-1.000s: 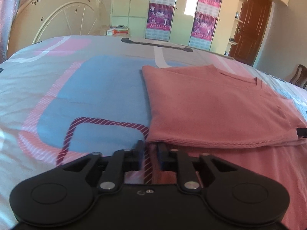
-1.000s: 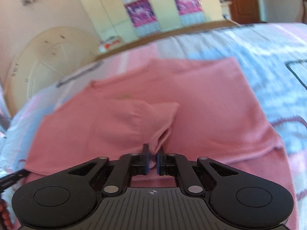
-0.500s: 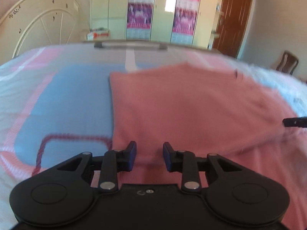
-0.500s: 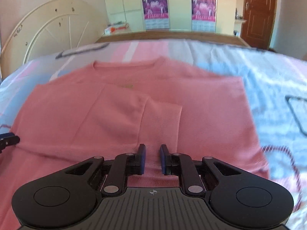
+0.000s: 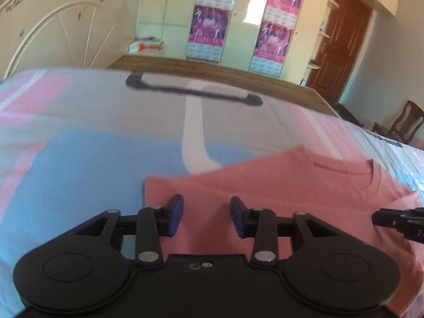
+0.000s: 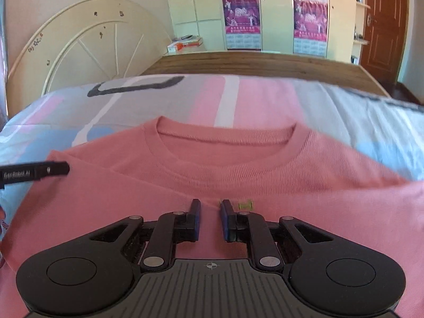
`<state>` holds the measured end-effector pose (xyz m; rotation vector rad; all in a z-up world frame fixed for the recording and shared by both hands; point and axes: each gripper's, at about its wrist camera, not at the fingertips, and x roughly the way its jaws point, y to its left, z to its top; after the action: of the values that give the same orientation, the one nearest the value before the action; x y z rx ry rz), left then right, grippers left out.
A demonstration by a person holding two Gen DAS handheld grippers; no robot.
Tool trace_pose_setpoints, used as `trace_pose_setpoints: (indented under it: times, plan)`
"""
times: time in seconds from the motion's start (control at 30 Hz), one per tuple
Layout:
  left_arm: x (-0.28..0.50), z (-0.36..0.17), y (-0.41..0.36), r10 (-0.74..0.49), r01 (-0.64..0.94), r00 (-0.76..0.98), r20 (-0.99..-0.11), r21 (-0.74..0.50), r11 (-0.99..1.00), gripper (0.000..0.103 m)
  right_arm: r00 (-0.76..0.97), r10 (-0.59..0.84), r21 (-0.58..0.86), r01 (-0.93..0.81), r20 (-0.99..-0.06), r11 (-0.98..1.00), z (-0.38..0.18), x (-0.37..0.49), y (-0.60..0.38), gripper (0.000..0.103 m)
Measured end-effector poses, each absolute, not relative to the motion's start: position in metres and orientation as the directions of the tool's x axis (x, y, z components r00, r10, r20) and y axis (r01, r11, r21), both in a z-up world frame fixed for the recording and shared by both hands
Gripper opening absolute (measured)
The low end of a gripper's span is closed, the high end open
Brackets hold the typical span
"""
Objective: Fold small clothes
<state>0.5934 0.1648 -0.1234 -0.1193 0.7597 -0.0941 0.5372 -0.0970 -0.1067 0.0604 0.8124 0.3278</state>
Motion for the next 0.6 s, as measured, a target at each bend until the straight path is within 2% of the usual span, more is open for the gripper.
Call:
trace_pose_setpoints:
  times: [0.13, 0.23, 0.33, 0.43, 0.5, 0.57, 0.6]
  plan:
    - [0.595, -0.127, 0.156, -0.1, 0.068, 0.707, -0.7, -0.073, 0.995, 0.044, 0.619, 0.331, 0.178, -0.298, -0.712, 0.938, -0.112, 0.543, -0.078, 0.015]
    - [0.566, -0.115, 0.145, -0.145, 0.098, 0.73, -0.668, -0.107, 0.989, 0.043, 0.629, 0.29, 0.112, -0.307, -0.721, 0.945, -0.107, 0.533, -0.07, 0.015]
    - [0.528, -0.117, 0.113, -0.19, 0.182, 0.729, -0.657, -0.082, 0.98, 0.045, 0.618, 0.399, 0.226, -0.341, -0.678, 0.913, -0.101, 0.507, -0.073, 0.015]
    - [0.499, -0.131, 0.101, -0.183, 0.187, 0.731, -0.657, -0.064, 0.98, 0.045, 0.581, 0.408, 0.202, -0.387, -0.704, 0.9, -0.112, 0.476, -0.072, 0.015]
    - [0.484, -0.132, 0.113, -0.14, 0.142, 0.743, -0.654, -0.05, 0.989, 0.045, 0.616, 0.359, 0.152, -0.364, -0.702, 0.919, -0.112, 0.459, -0.094, 0.014]
    - [0.47, -0.133, 0.127, -0.091, 0.109, 0.75, -0.655, -0.013, 0.994, 0.045, 0.666, 0.241, 0.094, -0.249, -0.706, 0.964, -0.111, 0.446, -0.135, 0.014]
    - [0.466, -0.132, 0.13, -0.092, 0.112, 0.745, -0.66, -0.011, 0.994, 0.045, 0.67, 0.226, 0.119, -0.202, -0.707, 0.972, -0.11, 0.441, -0.157, 0.014]
